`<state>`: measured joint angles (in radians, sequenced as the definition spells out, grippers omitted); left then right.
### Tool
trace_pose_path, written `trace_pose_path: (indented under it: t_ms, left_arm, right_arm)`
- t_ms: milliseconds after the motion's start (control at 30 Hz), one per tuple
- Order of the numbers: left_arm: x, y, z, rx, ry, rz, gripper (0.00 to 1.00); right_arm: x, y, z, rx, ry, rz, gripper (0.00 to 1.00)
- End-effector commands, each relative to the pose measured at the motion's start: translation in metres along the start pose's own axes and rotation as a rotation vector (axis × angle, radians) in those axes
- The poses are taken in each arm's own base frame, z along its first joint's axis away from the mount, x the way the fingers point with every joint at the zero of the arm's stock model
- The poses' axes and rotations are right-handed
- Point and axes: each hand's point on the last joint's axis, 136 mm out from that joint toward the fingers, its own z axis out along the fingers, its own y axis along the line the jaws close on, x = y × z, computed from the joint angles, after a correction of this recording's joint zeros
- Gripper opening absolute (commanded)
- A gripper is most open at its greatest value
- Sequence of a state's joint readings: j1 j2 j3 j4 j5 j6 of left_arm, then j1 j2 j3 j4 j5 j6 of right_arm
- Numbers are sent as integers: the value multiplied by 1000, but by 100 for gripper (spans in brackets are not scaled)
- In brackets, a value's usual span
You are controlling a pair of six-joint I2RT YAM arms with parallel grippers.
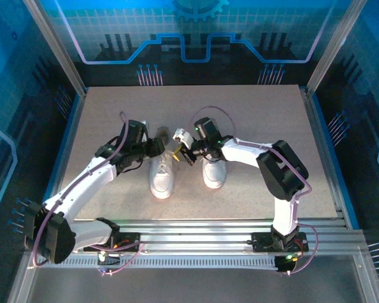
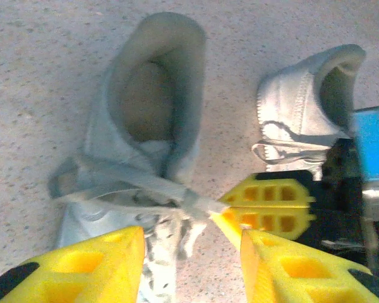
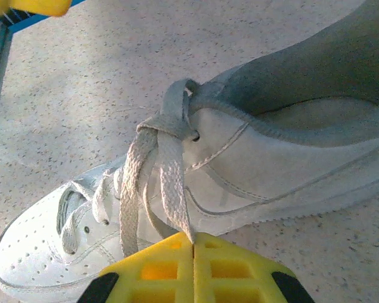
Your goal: Tie the shoes
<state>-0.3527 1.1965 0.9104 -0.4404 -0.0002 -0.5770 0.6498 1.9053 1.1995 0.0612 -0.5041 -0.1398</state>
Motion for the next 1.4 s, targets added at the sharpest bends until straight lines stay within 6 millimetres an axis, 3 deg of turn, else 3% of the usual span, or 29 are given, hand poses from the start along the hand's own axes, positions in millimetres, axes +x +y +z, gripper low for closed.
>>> trace_pose_path:
  t_ms: [0,167,400,833,933,1033,1133,1367]
  left_arm:
    - [14,21,-3,-11,33,-42,45]
    - [33,46,2,-11,57,-114,43]
    - [51,64,17,4,90,-182,41]
    - [35,81,27,32,65,-259,44]
    - [32,85,31,58,58,-313,44]
    - [31,87,37,82,60,-351,40]
    - [35,90,46,90,81,-376,35]
    - [36,83,68,184,125,-397,35]
  right_arm:
    - [-5,-2,-10,58,-1,-22,0]
    - [3,-14,-22,115,35,39,0]
    - [15,-24,-32,161,101,69,0]
    - [29,-32,-33,191,188,114,0]
    - [24,-33,-34,190,189,115,2]
    - [12,-31,-36,179,180,112,19]
    - [-3,-29,-40,179,162,102,27]
    - [-26,-21,-38,175,159,56,33]
